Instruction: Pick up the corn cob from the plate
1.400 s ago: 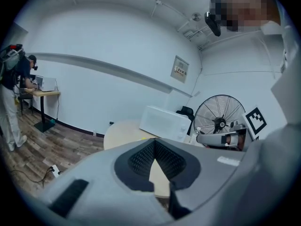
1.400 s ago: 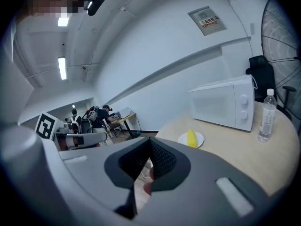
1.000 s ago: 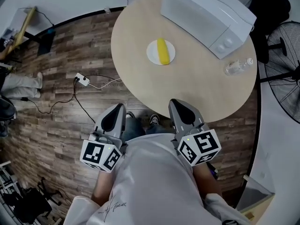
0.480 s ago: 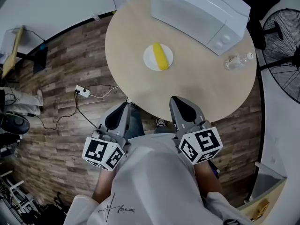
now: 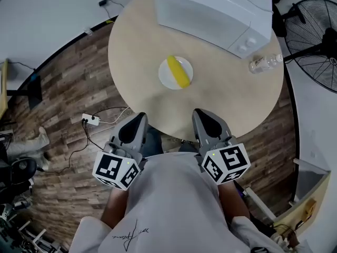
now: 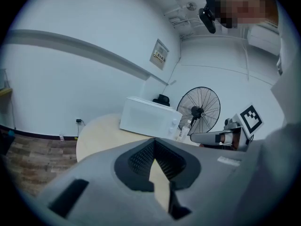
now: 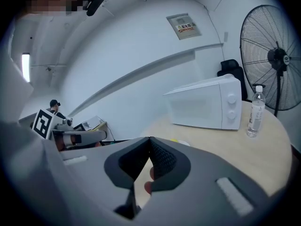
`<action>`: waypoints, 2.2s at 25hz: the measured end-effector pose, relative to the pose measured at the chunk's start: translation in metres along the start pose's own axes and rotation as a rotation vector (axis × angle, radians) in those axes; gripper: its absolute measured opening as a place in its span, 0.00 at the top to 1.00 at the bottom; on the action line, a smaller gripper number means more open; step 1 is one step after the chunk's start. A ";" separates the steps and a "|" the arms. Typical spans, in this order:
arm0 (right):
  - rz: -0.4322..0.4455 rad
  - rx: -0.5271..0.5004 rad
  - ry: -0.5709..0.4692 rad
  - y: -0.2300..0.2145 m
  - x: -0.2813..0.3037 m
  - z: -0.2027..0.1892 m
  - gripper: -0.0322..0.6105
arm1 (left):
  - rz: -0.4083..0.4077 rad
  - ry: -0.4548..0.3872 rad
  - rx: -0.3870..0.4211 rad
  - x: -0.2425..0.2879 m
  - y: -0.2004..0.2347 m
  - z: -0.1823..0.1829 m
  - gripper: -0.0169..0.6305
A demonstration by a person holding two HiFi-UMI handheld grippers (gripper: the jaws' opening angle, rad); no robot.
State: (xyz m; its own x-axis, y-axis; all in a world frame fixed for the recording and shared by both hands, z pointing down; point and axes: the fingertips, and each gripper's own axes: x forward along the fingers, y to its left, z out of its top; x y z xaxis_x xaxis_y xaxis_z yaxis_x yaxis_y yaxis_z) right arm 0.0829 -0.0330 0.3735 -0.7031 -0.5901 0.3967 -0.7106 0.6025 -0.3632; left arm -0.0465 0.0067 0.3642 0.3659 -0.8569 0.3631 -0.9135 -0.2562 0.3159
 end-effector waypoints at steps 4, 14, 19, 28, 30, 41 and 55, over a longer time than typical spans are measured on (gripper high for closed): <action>-0.041 0.007 -0.011 0.009 0.020 0.011 0.93 | -0.040 0.010 0.009 0.007 0.026 0.015 0.97; -0.110 -0.008 0.026 0.037 0.053 0.018 0.93 | -0.188 0.023 0.048 0.017 0.061 0.045 0.97; -0.157 -0.019 0.028 0.051 0.064 0.015 0.93 | -0.247 0.026 0.063 0.013 0.079 0.051 0.97; -0.297 -0.034 -0.053 0.048 0.062 0.026 0.93 | -0.320 0.039 0.082 0.003 0.104 0.051 0.97; -0.265 -0.048 -0.058 0.051 0.061 0.028 0.93 | -0.336 0.040 0.094 0.001 0.105 0.050 0.98; -0.244 -0.124 0.025 0.026 0.075 0.031 0.93 | -0.359 0.036 0.110 0.002 0.111 0.054 0.98; -0.205 -0.121 0.158 -0.014 0.108 0.021 0.90 | -0.332 0.049 0.083 0.028 0.103 0.057 0.98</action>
State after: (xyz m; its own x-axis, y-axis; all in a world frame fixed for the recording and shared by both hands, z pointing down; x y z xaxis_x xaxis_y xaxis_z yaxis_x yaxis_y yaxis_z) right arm 0.0159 -0.1162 0.4040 -0.5260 -0.6210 0.5811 -0.8227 0.5448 -0.1624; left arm -0.1410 -0.0691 0.3572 0.6520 -0.6986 0.2946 -0.7537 -0.5547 0.3526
